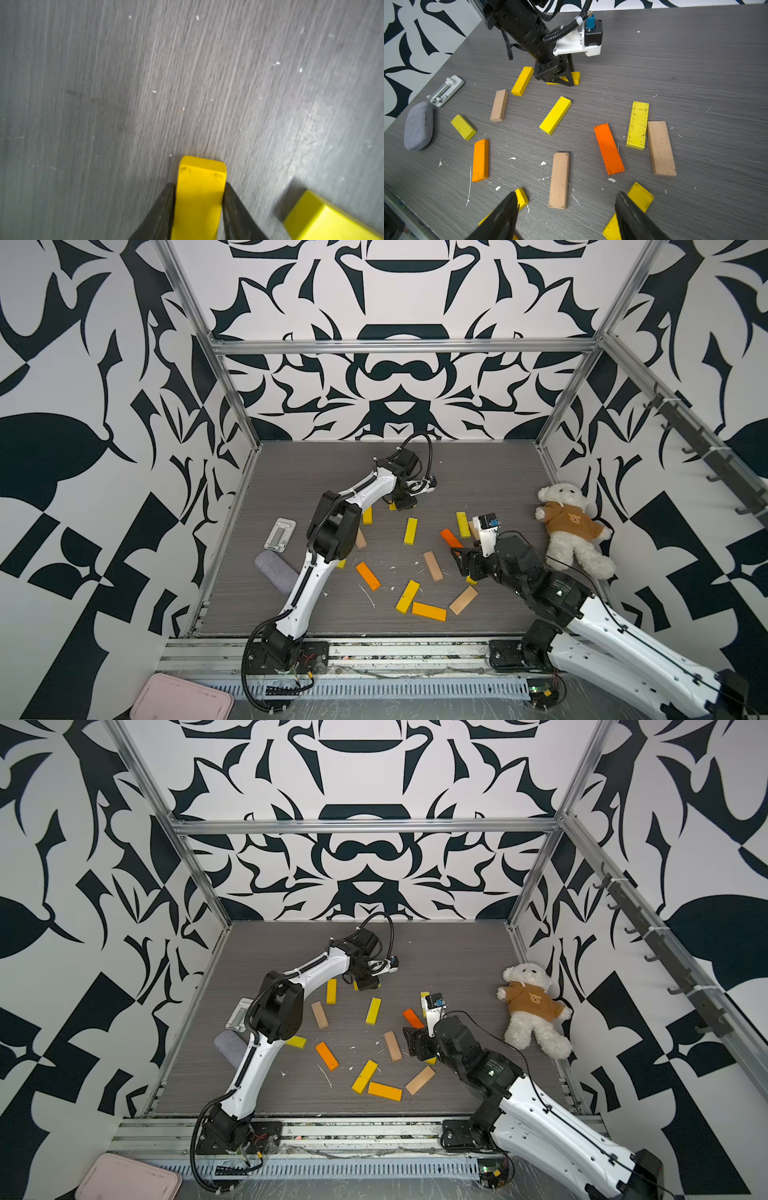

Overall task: Assemble the number 8 with building blocks
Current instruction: Assemble the building block at the center of the board.

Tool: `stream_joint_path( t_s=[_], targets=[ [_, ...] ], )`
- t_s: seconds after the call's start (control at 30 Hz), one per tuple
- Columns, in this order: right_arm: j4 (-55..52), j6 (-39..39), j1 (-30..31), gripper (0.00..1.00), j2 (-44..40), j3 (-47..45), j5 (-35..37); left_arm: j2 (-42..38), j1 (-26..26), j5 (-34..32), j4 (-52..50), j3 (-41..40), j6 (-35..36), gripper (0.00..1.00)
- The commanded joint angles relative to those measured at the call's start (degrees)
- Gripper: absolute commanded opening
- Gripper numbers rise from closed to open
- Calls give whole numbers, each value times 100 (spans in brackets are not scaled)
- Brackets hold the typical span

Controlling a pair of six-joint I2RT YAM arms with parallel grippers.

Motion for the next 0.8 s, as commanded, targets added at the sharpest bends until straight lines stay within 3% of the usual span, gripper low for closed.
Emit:
stream_joint_path(
  t_s=[0.0,0.3,0.77],
  targets=[
    [30,57,22,76,-78,113,52,-128,84,-188,-274,-237,428,39],
    [99,91,24,76,4,126,15,-358,233,-215,-413,-549,953,39],
    [153,95,22,76,158,200,-49,-786,445,-182,-272,-1236,1500,32]
  ],
)
